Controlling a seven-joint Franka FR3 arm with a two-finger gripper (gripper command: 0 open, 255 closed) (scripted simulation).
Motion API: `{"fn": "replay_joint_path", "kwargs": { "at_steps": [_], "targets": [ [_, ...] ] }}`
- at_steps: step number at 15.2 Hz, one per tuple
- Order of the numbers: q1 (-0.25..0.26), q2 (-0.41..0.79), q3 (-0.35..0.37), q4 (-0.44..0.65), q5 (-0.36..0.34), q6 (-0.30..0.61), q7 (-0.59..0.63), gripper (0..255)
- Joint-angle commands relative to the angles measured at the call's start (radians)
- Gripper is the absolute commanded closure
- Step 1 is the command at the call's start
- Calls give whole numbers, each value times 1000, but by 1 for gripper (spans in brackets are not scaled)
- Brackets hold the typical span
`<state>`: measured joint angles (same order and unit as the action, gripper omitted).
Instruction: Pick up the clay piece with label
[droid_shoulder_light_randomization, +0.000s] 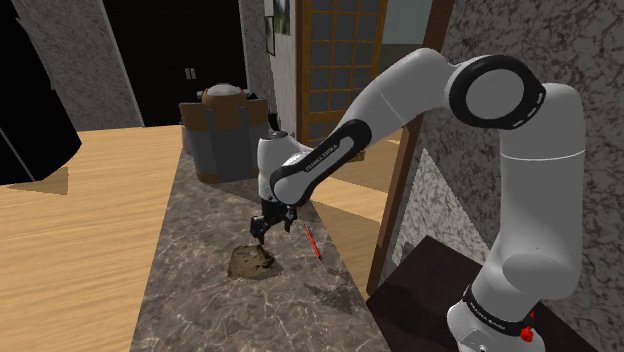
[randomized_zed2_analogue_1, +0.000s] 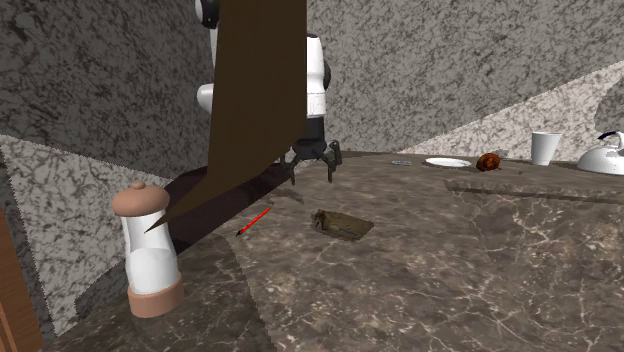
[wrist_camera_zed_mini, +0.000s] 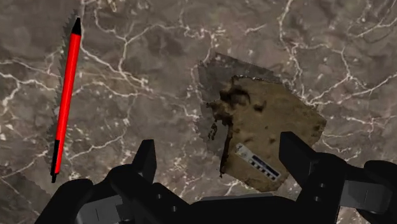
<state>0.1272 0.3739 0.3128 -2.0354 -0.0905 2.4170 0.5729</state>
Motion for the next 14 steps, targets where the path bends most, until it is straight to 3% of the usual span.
{"fn": "replay_joint_path", "kwargs": {
  "at_steps": [1, 3, 12, 13, 14],
  "targets": [
    [26, 88, -14, 73, -27, 16, 35, 0],
    [45, 150, -26, 134, -41, 21, 54, 0],
    [61, 225, -46, 138, -65, 91, 66, 0],
    [61, 225, -46, 136, -65, 92, 66, 255],
    [61, 225, -46, 137, -65, 92, 66, 255]
  ]
}}
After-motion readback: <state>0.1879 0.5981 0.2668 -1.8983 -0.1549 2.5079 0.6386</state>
